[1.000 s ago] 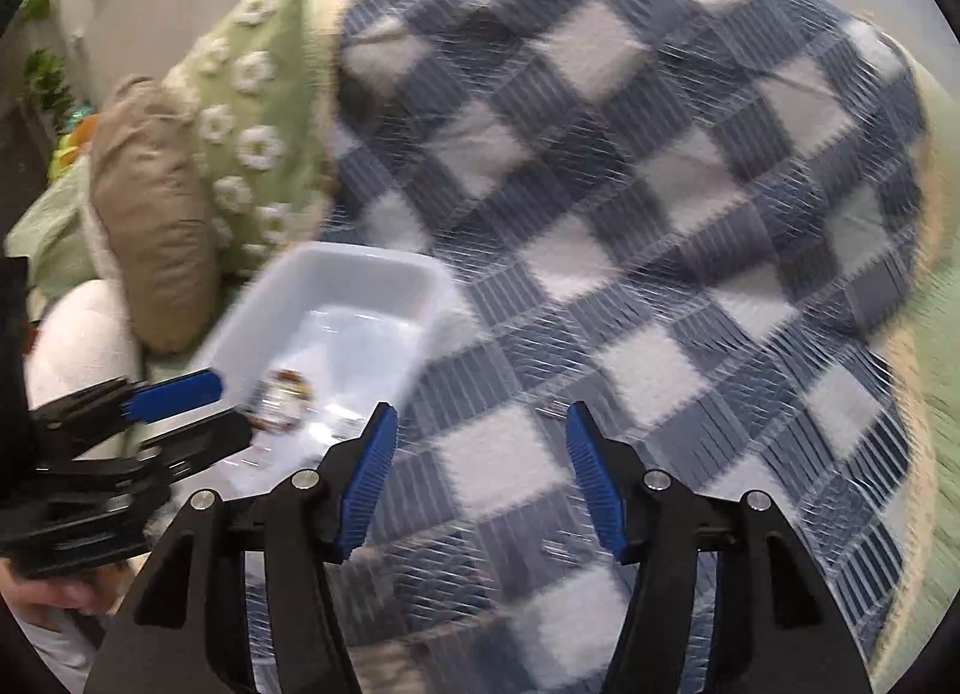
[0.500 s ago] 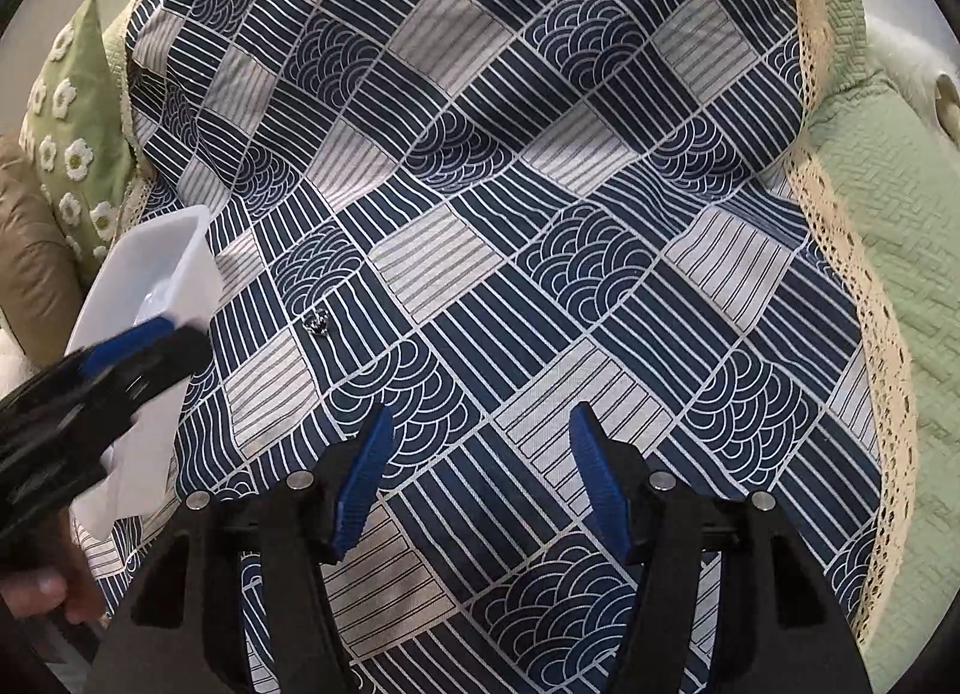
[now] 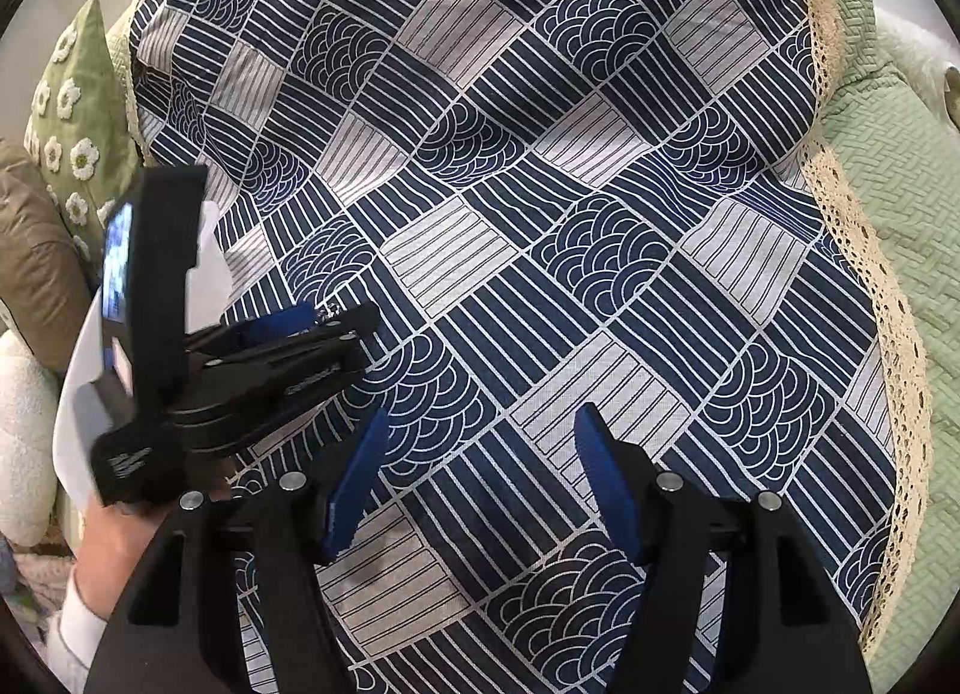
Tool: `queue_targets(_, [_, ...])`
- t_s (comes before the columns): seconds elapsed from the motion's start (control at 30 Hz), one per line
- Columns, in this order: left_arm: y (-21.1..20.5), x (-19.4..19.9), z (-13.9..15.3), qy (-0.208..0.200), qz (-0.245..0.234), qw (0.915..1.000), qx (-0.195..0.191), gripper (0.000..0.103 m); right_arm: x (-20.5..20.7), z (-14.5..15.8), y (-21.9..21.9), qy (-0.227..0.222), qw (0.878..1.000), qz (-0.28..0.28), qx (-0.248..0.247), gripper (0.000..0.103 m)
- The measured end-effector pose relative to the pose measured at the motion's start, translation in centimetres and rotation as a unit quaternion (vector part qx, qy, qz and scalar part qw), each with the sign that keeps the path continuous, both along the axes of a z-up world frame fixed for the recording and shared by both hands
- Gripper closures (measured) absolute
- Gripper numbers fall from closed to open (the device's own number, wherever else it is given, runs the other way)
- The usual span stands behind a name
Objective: Organize jewelry
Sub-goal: 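Grasp a silver ring with the left tool while the right tool grasps another ring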
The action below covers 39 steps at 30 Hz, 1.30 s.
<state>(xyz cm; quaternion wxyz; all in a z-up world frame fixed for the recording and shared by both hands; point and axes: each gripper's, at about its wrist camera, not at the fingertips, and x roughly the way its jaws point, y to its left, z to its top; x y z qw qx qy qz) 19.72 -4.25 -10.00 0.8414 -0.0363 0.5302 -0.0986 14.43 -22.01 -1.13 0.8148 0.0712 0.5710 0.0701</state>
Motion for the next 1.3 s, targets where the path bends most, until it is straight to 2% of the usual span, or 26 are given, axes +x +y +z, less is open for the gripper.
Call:
queue_targets(0.07, [0.6, 0.1, -0.1, 0.004, 0.009, 1.0000, 0.001, 0.069, 0.0, 0.0, 0.0, 0.001, 1.000, 0.001, 0.003, 0.039])
queue_targets(0.13, [0.9, 0.2, -0.1, 0.008, 0.013, 0.9999, 0.001, 0.083, 0.0, -0.1, 0.0, 0.002, 1.000, 0.001, 0.001, 0.039])
queue_targets(0.33, [0.7, 0.0, -0.2, 0.004, 0.001, 0.9999, 0.010, 0.084, -0.1, -0.5, 0.2, 0.006, 1.000, 0.002, -0.002, 0.039])
queue_targets(0.4, [0.9, -0.2, 0.5, 0.008, 0.001, 1.0000, -0.005, 0.093, -0.1, -0.8, 0.2, 0.010, 1.000, 0.002, 0.000, 0.039])
queue_targets(0.6, [3.4, -2.1, 4.7, -0.007, 0.010, 0.9990, -0.044, 0.093, -0.7, -1.6, 1.8, 0.021, 0.999, 0.029, -0.005, 0.039])
queue_targets(0.77, [4.6, -5.0, 7.9, -0.023, 0.000, 0.9973, -0.069, 0.093, -1.8, -2.7, 4.6, 0.029, 0.997, 0.068, -0.016, 0.039])
queue_targets(0.93, [5.6, -8.2, 9.5, -0.035, -0.013, 0.9956, -0.086, 0.093, -2.2, -4.3, 7.0, 0.033, 0.994, 0.093, -0.052, 0.039])
queue_targets(1.07, [6.3, -9.9, 9.9, -0.033, -0.023, 0.9945, -0.096, 0.093, -2.1, -5.4, 7.8, 0.039, 0.993, 0.098, -0.060, 0.040])
queue_targets(1.17, [6.3, -10.3, 9.8, -0.031, -0.029, 0.9945, -0.095, 0.093, -2.0, -6.0, 8.2, 0.036, 0.992, 0.106, -0.058, 0.049])
queue_targets(1.2, [6.4, -10.3, 9.8, -0.030, -0.031, 0.9946, -0.094, 0.093, -1.9, -6.1, 8.3, 0.036, 0.992, 0.108, -0.049, 0.056])
queue_targets(1.23, [6.4, -10.4, 9.6, -0.028, -0.033, 0.9947, -0.093, 0.093, -1.8, -6.2, 8.5, 0.037, 0.992, 0.111, -0.044, 0.068])
queue_targets(1.3, [6.8, -10.4, 9.4, -0.024, -0.031, 0.9952, -0.090, 0.093, -1.7, -6.3, 8.7, 0.037, 0.992, 0.114, -0.039, 0.076])
